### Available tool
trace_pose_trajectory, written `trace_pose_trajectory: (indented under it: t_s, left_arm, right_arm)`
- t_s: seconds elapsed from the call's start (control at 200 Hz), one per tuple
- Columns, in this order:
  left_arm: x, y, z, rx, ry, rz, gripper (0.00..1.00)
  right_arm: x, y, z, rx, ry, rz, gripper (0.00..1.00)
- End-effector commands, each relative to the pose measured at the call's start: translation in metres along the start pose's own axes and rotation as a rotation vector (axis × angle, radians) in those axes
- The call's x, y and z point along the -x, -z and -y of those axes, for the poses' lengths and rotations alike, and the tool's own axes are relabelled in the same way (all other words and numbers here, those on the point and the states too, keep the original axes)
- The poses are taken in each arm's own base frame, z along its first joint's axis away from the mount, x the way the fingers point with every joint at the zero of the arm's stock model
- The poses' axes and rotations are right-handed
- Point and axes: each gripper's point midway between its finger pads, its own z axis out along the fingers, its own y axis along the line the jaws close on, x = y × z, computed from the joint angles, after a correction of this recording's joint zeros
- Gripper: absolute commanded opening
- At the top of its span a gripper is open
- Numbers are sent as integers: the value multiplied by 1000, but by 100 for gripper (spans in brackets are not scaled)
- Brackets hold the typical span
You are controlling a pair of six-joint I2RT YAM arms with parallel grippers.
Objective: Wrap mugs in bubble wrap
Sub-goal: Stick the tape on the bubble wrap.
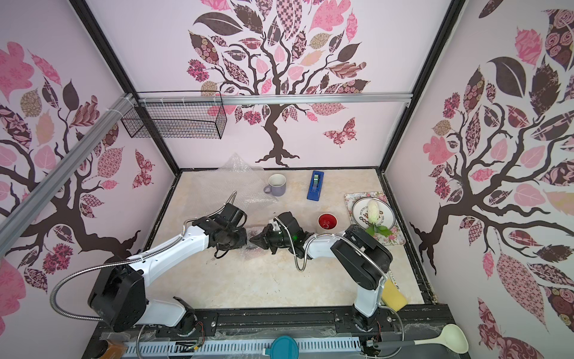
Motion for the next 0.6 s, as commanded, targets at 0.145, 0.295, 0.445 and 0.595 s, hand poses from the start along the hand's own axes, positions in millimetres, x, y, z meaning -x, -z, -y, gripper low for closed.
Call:
trace_pose_trajectory:
  t_s: [0.145, 0.295, 0.445, 0.595]
  left_arm:
    - [8, 12, 21, -115, 31, 69, 0]
    - [7, 12, 22, -123, 32, 69, 0]
    - [6, 12, 24, -139, 38, 71, 0]
    - [3, 10, 25, -159, 47, 67, 0]
  right_arm:
    - [18, -6, 17, -66, -145, 77, 0]
    - [19, -6, 20, -111, -137, 85, 0]
    - [23, -6, 39, -165, -183, 106, 0]
    - [28, -6, 54, -241, -192, 130, 0]
